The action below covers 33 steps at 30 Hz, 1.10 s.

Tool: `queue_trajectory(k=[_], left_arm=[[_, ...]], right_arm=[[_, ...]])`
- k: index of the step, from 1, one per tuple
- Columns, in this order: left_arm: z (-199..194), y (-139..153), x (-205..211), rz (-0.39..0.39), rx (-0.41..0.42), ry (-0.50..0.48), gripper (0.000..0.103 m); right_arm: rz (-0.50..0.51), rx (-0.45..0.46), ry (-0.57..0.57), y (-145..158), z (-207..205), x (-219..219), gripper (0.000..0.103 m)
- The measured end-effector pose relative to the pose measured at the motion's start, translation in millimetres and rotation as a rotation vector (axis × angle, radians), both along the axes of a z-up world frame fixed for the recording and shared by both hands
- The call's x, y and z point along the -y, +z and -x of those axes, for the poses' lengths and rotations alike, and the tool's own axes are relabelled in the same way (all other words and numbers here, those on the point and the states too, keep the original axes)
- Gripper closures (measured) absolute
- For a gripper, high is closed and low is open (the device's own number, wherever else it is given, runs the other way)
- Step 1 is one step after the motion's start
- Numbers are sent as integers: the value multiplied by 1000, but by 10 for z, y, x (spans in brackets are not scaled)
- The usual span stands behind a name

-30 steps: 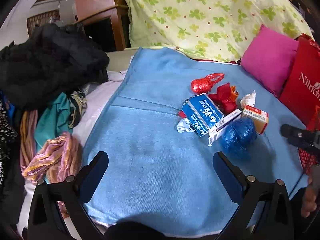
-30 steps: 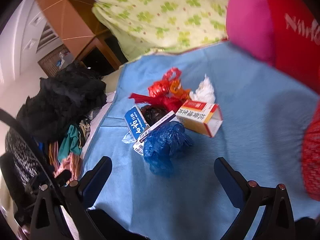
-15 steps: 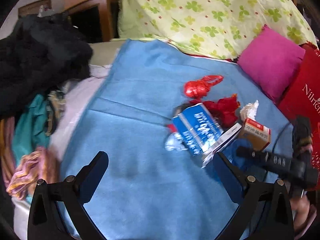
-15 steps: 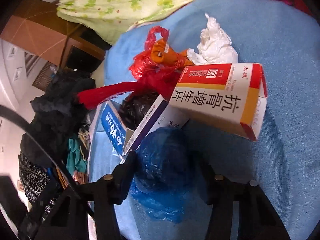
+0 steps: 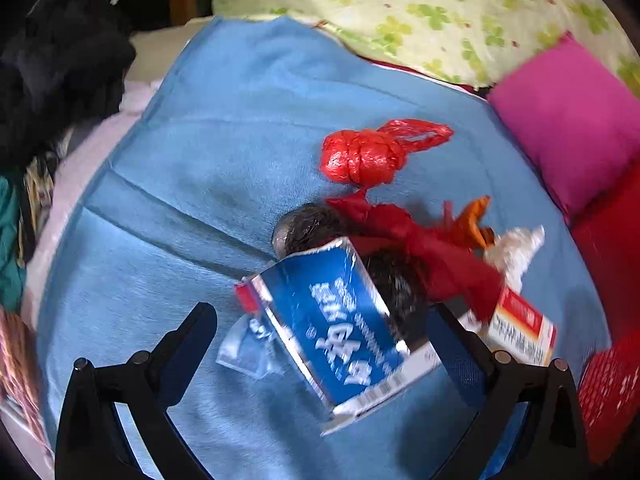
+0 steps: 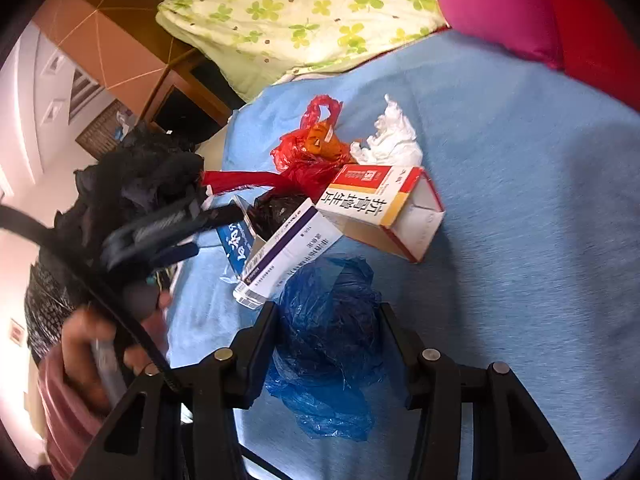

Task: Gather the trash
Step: 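Grasp the blue toothpaste box with the left tool while the right tool grasps the blue plastic bag, then carry both items over the red mesh basket and open both tools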

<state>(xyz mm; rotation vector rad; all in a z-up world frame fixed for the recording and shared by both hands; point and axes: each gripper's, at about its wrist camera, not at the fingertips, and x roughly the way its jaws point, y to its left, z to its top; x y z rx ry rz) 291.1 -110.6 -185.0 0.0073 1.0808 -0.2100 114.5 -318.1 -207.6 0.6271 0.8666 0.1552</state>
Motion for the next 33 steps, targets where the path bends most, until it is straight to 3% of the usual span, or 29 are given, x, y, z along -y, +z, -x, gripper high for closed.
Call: queue_trajectory(k=[4,6,7,12,19,24,27,33], left_arm=[[-94,-186,-70,43,-68,53,5],[-96,-287,-108,79,-114,56,28],[-87,-311,-121,93,-123,56,29],[34,-202,-227,126,-77,60,38],[403,431,-399,131,81,36,39],[782,943,-257,119,194,-42,39],[1120,1277,-54,138,251,-142,39],[1702,1678,543,186,321,-373,39]], right_arm=[[33,15,16,4,76,-5,51],[34,16,23,-4,92,-22,51],[37,18,26,-3,101,-35,51],[67,52,31,116,195,-83,51],[92,159,7,528,461,-65,51],[99,257,-43,930,754,20,51],[119,319,-90,1200,993,130,51],[169,413,-238,1629,1533,539,51]])
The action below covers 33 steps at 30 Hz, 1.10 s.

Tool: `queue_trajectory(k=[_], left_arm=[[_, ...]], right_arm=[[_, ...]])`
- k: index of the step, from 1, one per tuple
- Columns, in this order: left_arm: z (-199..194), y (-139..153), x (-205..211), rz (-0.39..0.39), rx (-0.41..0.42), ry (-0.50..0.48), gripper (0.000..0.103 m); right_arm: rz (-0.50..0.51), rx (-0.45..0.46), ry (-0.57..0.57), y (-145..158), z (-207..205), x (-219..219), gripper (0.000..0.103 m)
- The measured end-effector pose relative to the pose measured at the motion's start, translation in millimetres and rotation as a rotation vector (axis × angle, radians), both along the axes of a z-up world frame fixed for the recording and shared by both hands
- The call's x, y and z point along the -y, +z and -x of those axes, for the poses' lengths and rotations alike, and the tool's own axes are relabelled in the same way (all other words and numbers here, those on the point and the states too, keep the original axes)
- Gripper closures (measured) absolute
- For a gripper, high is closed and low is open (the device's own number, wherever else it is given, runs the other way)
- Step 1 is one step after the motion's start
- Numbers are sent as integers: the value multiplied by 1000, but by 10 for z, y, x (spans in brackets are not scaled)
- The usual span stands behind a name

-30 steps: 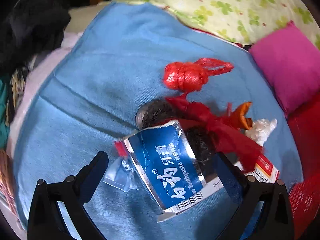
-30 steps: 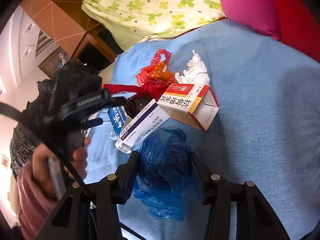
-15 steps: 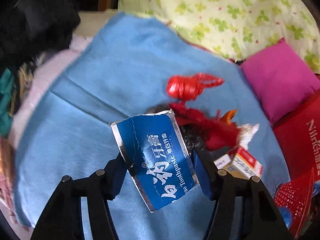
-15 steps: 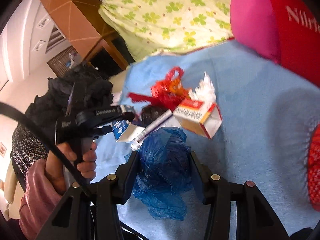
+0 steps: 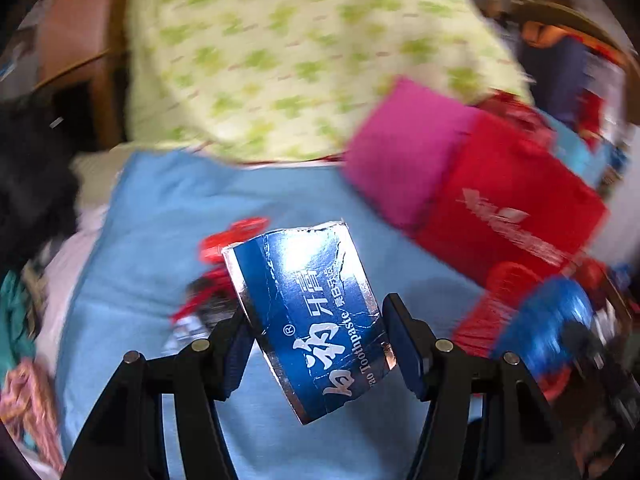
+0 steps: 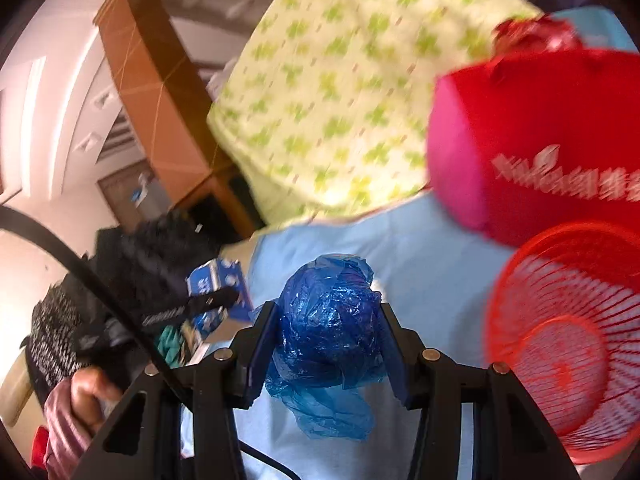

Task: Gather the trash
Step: 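Carry both items over the red mesh basket and open both tools, then move both open tools back over the remaining trash pile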

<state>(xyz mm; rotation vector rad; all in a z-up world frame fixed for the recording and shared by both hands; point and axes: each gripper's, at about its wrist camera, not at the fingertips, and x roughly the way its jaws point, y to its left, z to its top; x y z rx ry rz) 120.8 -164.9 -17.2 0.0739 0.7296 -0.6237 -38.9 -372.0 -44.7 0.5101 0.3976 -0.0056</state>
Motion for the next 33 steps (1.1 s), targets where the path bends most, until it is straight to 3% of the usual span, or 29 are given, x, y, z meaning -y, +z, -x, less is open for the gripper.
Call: queue_trajectory(k=[5,8,13,18,20,23,28,33], left_arm=[[461,196,661,34,23,-223,38],[630,205,972,44,8,-298,37],[749,37,1554,28,-53,-400,36],[938,-218,2052,-28,-74,-469,33],[972,-370,2210,-61,-100,-490,32],[980,-499,2299,-103,-105,-485,32],[942,-400,2072,-78,-82,-454,31],[944,-206,1703,-43,-34,-416,27]], right_arm=[[6,50,-164,177,435,456,50],[-34,61,-251,159,675,782,49],[-97,38,-396,-24,974,1301,49],[-174,-3,-449,-263,1128,1661,49],[-207,-21,-457,-350,1161,1773,43],[-262,-29,-475,-464,1262,1867,31],[-269,4,-500,-473,1421,1898,31],[-218,49,-453,-251,1366,1667,31]])
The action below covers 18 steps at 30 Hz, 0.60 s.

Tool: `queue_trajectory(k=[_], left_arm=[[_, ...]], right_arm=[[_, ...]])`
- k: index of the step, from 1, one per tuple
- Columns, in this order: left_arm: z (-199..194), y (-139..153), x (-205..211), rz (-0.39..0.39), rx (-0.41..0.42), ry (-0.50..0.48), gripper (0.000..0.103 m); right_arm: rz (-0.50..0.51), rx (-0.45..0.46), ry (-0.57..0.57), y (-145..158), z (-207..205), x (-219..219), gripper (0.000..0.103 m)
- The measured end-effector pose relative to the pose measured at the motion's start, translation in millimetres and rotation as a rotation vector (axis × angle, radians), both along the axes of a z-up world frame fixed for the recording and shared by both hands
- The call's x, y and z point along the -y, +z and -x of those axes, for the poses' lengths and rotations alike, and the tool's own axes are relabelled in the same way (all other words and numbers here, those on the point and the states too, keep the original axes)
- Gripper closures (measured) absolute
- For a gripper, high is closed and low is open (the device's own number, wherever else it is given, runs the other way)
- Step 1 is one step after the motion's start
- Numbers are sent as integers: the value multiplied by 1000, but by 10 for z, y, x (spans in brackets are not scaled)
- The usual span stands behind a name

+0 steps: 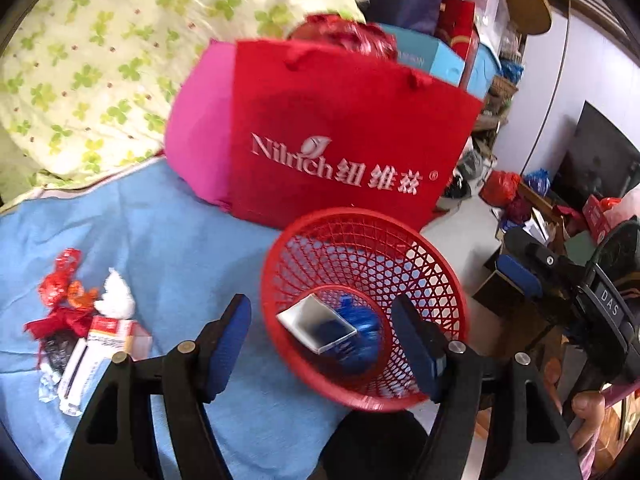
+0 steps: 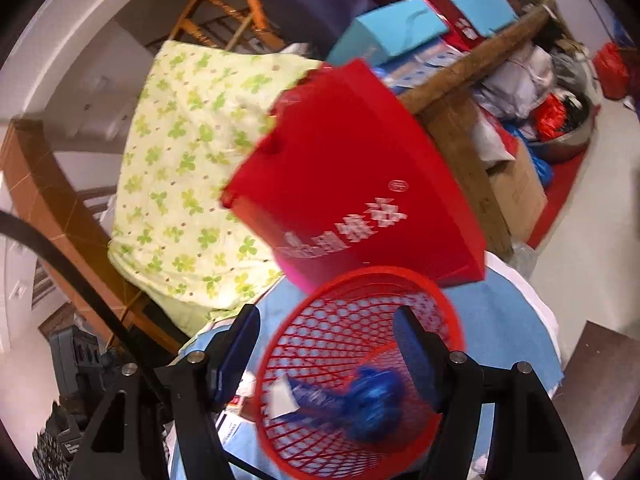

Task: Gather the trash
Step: 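Move both open tools back over the remaining trash pile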

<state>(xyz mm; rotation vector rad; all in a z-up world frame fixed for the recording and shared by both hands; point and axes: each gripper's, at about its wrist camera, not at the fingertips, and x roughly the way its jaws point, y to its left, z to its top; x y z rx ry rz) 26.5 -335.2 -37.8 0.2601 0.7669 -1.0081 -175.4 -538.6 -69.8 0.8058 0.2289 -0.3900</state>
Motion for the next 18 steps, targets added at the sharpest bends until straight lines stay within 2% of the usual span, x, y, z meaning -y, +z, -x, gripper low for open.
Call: queue_trajectory(k=[4,9,14,18], left_arm=[[37,9,-482,8,36,46,26],[26,-179,-1153,-27,53,138,26],[-157,-497,-2062,-79,9,336,26],[-257,-614,-2657,-96,8,491,26]], right_arm=[[85,26,49,219,-71,-275,31],[144,76,132,467,-173,-615,31],[186,78,236,589,-361,-988,31],[179,66,330,587,-594,-1296,31]])
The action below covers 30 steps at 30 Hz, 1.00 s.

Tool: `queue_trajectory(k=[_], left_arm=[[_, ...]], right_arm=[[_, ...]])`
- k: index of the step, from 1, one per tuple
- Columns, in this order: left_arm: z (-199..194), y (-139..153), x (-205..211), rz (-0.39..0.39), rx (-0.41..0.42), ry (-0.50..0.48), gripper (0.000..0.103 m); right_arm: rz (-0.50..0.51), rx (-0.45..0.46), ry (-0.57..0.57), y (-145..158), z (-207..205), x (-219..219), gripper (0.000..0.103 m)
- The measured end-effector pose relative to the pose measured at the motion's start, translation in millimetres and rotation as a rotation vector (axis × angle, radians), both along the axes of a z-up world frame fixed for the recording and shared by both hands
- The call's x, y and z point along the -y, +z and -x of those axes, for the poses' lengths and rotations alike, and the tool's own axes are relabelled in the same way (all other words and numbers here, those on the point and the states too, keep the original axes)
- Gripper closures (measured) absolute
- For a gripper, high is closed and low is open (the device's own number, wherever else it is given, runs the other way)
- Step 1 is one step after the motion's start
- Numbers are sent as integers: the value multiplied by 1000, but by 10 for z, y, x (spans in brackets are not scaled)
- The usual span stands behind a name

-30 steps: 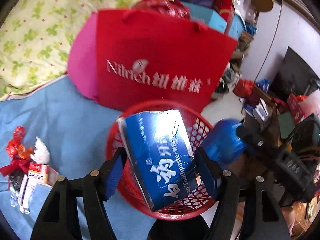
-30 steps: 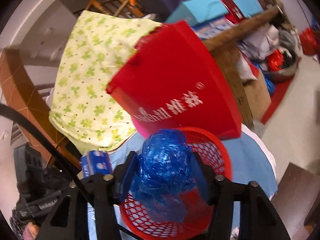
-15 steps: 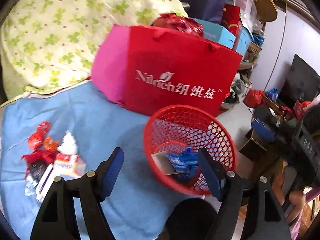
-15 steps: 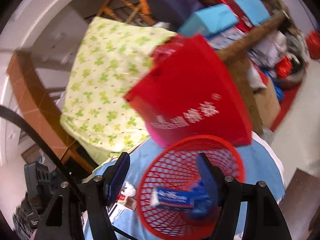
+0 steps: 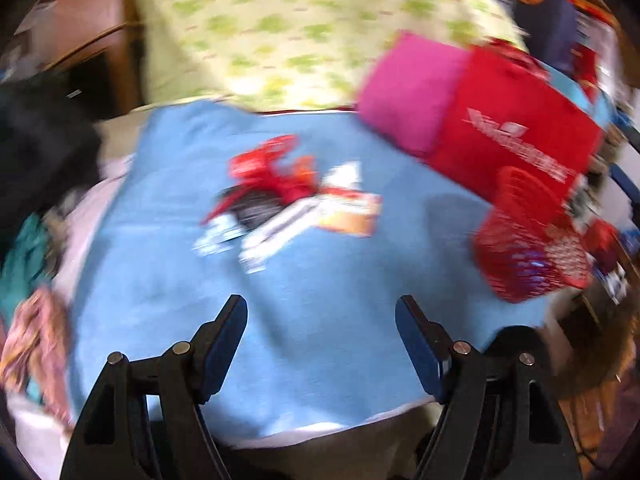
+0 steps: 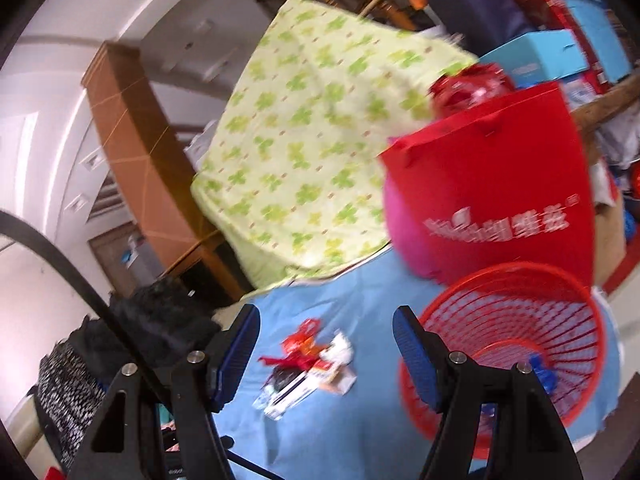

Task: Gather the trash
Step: 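Move both open tools back over the remaining trash pile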

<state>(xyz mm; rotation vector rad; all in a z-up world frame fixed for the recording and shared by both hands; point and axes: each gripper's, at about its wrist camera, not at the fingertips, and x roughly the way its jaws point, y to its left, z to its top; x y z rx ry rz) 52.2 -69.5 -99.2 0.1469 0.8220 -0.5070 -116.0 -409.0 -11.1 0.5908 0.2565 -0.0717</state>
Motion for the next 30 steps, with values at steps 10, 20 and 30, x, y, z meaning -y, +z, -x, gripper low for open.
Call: queue_trajectory(k=[10,20,30], left_arm=[[-12,21,-607,-42,63,177,26],[34,83,-678,-129,151,217,26],[-58,23,-663,-185,153,223,26]], right_arm=[[65,-108,191,-130,-531,-719,31],[140,-193,278,-287,-781,-1153,28],[124,-279,327,-549,-1133,-1292,27]])
